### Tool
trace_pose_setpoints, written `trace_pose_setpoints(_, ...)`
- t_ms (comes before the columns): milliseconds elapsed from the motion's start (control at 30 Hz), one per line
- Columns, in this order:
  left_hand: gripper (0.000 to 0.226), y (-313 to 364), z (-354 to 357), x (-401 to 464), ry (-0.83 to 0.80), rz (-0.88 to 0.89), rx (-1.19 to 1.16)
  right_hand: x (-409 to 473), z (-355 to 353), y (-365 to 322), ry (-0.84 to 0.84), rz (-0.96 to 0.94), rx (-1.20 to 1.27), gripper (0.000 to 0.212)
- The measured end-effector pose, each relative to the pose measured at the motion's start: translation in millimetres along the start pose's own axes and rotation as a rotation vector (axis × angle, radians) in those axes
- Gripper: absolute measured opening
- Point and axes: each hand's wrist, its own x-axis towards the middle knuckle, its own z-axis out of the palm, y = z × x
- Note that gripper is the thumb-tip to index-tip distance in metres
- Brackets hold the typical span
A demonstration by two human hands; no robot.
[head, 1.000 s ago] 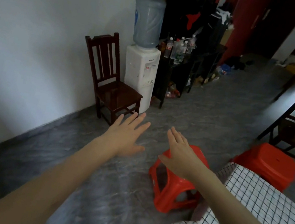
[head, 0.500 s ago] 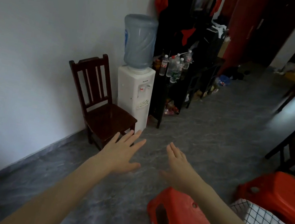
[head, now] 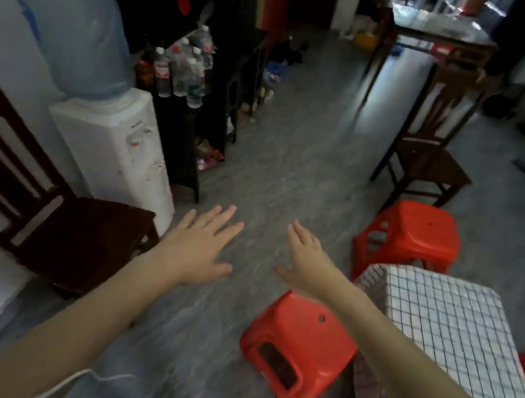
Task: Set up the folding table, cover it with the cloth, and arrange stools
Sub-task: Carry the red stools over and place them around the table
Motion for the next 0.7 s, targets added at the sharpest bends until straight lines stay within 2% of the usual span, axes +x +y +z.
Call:
trace_pose_setpoints(233, 0.083, -8.6, 9.8, 84.9, 0.007, 0.289, 0.076, -20.8, 8.3, 21.0, 0.018, 0.335, 0.076, 0.088)
trace_pose_setpoints(500, 0.082, 65.2, 3.4, 171.5, -0.04, 0.649, 0.173, -57.8, 6.9, 76.1, 0.107, 0.687, 0.17, 0.09)
trace_pose_setpoints(700, 0.081, 116.0, -17.4, 228.6, -0.082, 0.833, 0.265, -63.5, -3.6, 113.4, 0.195, 0.885, 0.257, 0.085)
